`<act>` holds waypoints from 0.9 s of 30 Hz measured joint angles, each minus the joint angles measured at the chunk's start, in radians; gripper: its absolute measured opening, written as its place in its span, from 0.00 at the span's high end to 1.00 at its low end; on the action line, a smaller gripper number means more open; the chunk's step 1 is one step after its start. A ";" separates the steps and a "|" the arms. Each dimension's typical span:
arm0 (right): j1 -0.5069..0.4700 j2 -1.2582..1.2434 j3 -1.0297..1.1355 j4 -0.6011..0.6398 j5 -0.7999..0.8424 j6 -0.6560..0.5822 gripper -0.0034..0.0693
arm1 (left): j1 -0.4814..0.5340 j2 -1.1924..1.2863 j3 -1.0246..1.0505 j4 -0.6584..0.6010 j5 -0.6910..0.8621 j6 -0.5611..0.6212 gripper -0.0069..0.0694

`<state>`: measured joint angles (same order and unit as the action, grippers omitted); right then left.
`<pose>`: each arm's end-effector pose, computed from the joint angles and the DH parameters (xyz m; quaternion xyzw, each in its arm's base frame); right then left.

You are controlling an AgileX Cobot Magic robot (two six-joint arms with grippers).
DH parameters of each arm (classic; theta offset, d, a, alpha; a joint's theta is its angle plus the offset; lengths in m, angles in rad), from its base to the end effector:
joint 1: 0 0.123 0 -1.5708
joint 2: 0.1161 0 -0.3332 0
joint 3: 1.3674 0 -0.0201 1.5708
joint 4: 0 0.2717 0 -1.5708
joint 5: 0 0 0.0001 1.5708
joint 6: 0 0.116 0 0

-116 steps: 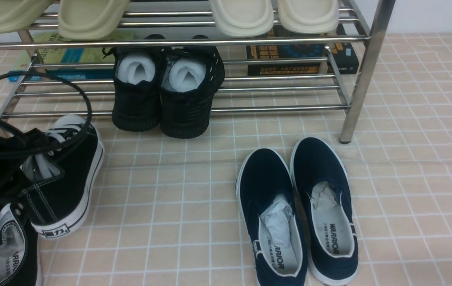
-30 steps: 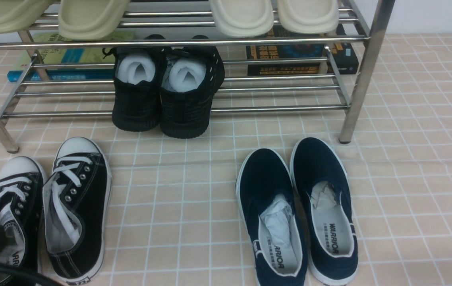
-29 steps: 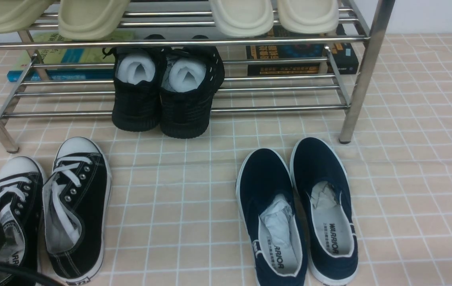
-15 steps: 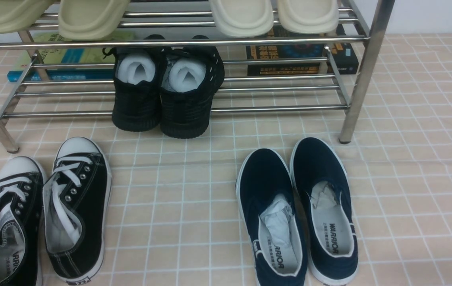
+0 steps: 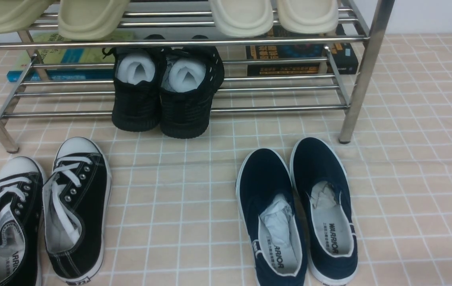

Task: Take the shoes off the shelf from the light coffee tablecloth by hand.

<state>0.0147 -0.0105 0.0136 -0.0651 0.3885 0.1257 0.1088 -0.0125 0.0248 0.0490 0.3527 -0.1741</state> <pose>0.0484 -0.0022 0.1662 0.0277 0.8054 0.0138 0.5919 0.0490 0.0073 0.1660 -0.0994 0.7918 0.0009 0.6026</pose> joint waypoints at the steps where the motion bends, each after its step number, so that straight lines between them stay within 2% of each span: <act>1: 0.000 0.000 0.000 0.000 0.000 0.000 0.62 | -0.007 0.000 0.002 0.016 0.000 -0.001 0.84; 10: 0.000 0.000 0.000 0.000 0.000 0.000 0.62 | -0.119 0.000 0.003 0.078 0.008 -0.009 0.84; 27: 0.000 0.000 0.000 0.000 0.000 0.000 0.62 | -0.125 0.000 0.002 0.091 0.017 -0.042 0.81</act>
<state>0.0143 -0.0105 0.0136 -0.0651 0.3885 0.1257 -0.0166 -0.0125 0.0271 0.1402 0.3696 -0.2165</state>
